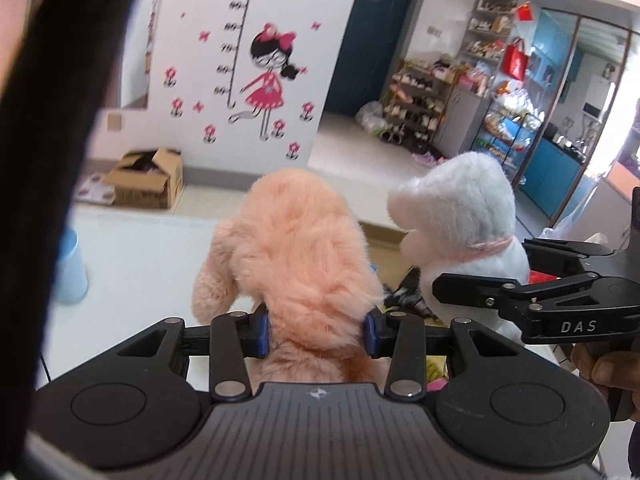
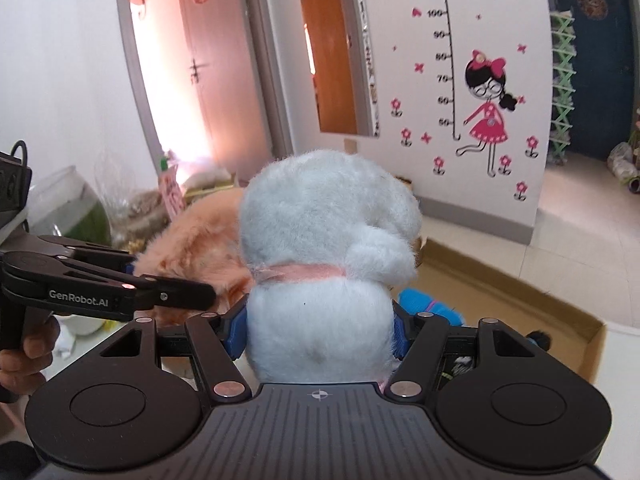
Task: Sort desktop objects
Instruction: 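Lift the peach toy with the left gripper while the right lifts the white toy over the tray, then open both grippers to drop the plush toys into the tray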
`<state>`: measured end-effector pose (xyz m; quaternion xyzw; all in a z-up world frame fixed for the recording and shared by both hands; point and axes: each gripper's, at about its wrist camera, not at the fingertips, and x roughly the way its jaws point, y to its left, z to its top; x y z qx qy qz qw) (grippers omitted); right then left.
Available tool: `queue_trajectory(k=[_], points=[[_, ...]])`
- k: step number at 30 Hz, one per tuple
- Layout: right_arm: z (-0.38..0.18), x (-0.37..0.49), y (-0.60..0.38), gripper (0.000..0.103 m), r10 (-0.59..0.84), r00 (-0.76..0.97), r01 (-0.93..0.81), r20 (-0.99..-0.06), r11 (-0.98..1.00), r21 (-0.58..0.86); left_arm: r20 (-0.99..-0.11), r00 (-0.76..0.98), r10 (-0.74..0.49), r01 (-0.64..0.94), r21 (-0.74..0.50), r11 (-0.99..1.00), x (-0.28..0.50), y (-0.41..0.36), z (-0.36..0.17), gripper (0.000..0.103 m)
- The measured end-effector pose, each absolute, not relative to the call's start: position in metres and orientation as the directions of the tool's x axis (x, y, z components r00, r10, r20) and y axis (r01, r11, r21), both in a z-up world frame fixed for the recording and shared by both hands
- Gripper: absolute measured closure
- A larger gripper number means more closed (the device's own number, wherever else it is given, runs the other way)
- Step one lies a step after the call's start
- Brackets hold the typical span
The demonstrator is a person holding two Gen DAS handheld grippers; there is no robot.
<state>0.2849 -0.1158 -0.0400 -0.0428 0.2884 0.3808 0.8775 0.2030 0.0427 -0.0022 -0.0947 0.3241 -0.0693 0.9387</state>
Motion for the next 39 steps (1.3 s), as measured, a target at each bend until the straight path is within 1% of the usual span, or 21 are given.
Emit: queue_trajectory(k=[6,11,23,31,33,39], points=[[-0.026,0.283,-0.13,0.033,0.631,0.576,-0.675,-0.52,0.726,0.134,-0.581,0.783,-0.22,0.113,-0.214,0.97,0.212,0.028,-0.004,0.066],[-0.021,0.294,-0.144,0.033,0.601,0.606,-0.64,-0.521,0.758,0.13,-0.579,0.773,-0.257,0.143,-0.236,0.961,0.225,0.021,-0.005,0.066],[-0.019,0.341,-0.188,0.033,0.491,0.696,-0.526,-0.524,0.845,0.092,-0.578,0.78,-0.239,0.179,-0.16,0.971,0.27,0.003,-0.005,0.066],[-0.047,0.387,-0.203,0.033,0.402,0.727,-0.454,-0.556,0.89,0.051,-0.595,0.76,-0.262,0.21,-0.157,0.965,0.314,-0.011,-0.029,0.066],[-0.058,0.4,-0.204,0.033,0.383,0.728,-0.438,-0.569,0.898,0.044,-0.602,0.751,-0.271,0.208,-0.174,0.963,0.326,-0.014,-0.037,0.066],[-0.097,0.437,-0.2,0.033,0.319,0.725,-0.409,-0.61,0.912,-0.009,-0.651,0.712,-0.265,0.214,-0.158,0.964,0.364,-0.038,-0.067,0.066]])
